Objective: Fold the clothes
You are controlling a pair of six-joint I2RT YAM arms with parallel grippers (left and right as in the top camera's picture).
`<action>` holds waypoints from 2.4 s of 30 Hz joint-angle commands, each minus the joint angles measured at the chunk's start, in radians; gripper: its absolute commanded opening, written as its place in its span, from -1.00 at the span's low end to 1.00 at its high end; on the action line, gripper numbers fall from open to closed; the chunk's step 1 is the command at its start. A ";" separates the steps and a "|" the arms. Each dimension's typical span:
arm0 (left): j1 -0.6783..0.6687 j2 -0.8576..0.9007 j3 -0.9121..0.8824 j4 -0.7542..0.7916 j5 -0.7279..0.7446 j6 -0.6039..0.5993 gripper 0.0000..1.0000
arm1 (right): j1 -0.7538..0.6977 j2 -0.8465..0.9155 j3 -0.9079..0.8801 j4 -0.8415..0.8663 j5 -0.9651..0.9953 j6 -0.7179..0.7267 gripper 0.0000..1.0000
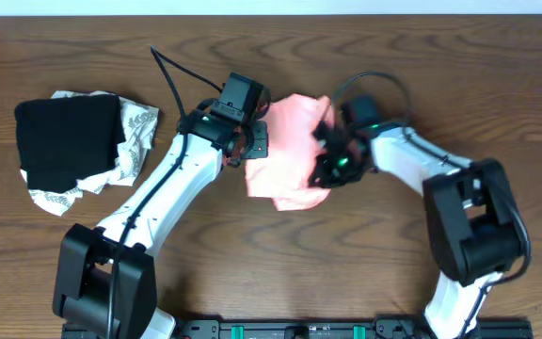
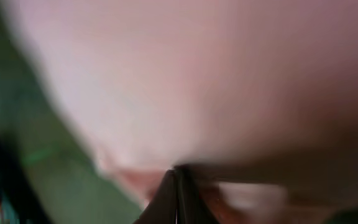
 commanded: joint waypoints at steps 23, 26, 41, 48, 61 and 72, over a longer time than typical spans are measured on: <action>-0.159 0.193 -0.021 0.125 0.192 -0.204 -0.81 | -0.061 -0.018 0.001 0.692 0.211 0.277 -0.91; -0.176 0.212 -0.021 0.106 0.191 -0.232 -0.82 | -0.080 0.048 0.002 0.742 0.201 0.365 -0.89; -0.085 0.212 -0.021 0.069 0.071 -0.171 -0.80 | -0.226 0.077 0.002 0.287 0.236 0.206 -0.97; -0.069 0.212 -0.021 0.026 0.076 -0.171 -0.80 | -0.228 -0.051 0.002 0.358 0.218 0.144 -0.97; -0.138 0.214 -0.034 -0.074 0.124 -0.171 -0.80 | -0.169 -0.037 0.002 0.600 0.174 0.164 -0.97; -0.138 0.216 -0.043 -0.045 0.109 -0.189 -0.79 | -0.165 0.162 0.002 0.680 0.201 0.247 -0.97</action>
